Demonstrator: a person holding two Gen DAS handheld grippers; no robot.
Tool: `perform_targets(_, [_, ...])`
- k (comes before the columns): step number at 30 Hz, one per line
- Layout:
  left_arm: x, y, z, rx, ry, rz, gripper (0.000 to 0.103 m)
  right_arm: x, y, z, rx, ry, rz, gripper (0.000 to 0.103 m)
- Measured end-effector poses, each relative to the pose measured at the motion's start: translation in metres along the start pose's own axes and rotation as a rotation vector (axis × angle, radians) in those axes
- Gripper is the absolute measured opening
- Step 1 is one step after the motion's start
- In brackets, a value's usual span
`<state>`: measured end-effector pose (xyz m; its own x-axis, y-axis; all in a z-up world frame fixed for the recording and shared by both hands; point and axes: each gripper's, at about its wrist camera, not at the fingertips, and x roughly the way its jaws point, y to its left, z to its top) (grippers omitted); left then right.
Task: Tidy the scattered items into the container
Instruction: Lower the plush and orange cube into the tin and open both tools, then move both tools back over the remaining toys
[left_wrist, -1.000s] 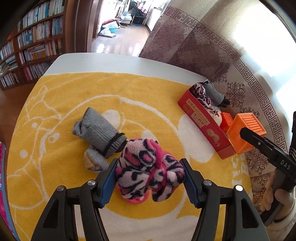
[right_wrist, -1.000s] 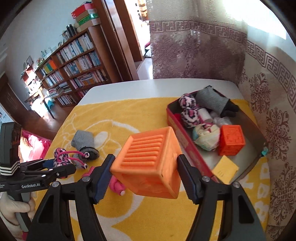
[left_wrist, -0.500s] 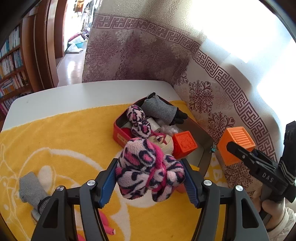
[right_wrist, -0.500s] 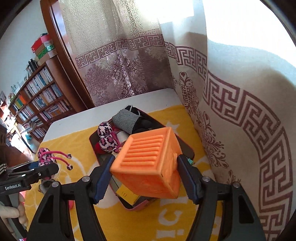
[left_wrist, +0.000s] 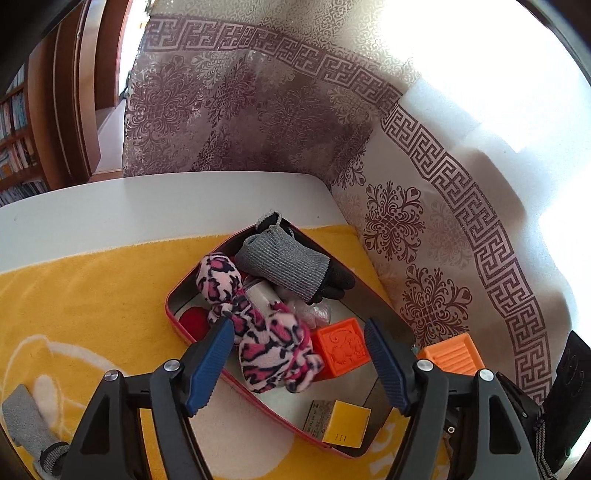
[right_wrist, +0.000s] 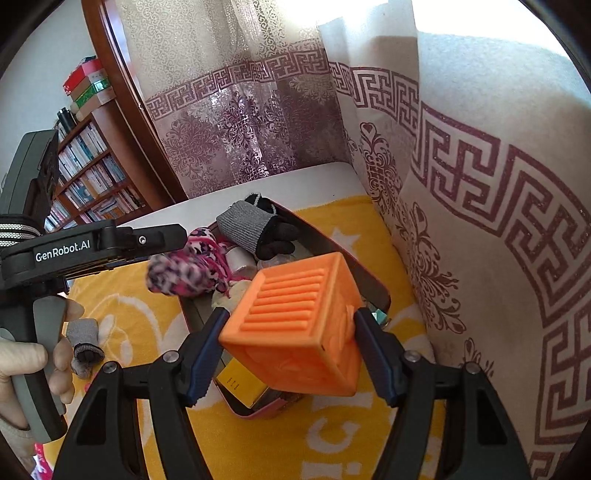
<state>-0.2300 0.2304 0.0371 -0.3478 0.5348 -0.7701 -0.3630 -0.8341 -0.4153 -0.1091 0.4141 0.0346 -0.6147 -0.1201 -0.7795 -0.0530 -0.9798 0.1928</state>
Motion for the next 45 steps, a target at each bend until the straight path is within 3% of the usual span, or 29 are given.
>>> perform_targets(6, [-0.018,0.026,-0.014,-0.065,0.009,0.021,0.075,0.007,0.009,0.007,-0.015,0.001,0.012,0.073])
perform_targets(13, [-0.052,0.058,-0.047,-0.096,-0.001,0.111,0.075,0.027,0.033,0.039,-0.027,-0.009,0.081,0.074])
perform_targets(14, [-0.058,0.065,-0.051,-0.109,-0.005,0.123,0.079,0.031,0.036,0.043,-0.024,-0.015,0.077,0.074])
perform_targets(15, [-0.063,0.073,-0.056,-0.126,-0.009,0.133,0.093,0.033,0.039,0.048,-0.021,-0.019,0.064,0.074])
perform_targets(16, [-0.068,0.081,-0.061,-0.147,-0.013,0.137,0.100,0.033,0.042,0.051,-0.016,-0.023,0.061,0.074])
perform_targets(21, [-0.099,0.119,-0.079,-0.215,-0.046,0.178,0.102,0.021,0.050,0.054,0.004,-0.053,0.063,0.076])
perform_targets(32, [-0.160,0.197,-0.124,-0.294,-0.075,0.257,0.102,0.003,0.089,-0.008,-0.017,0.038,0.086,0.076])
perform_targets(45, [-0.185,0.248,-0.171,-0.343,-0.031,0.256,0.102,0.019,0.168,-0.085,-0.104,0.196,0.151,0.076])
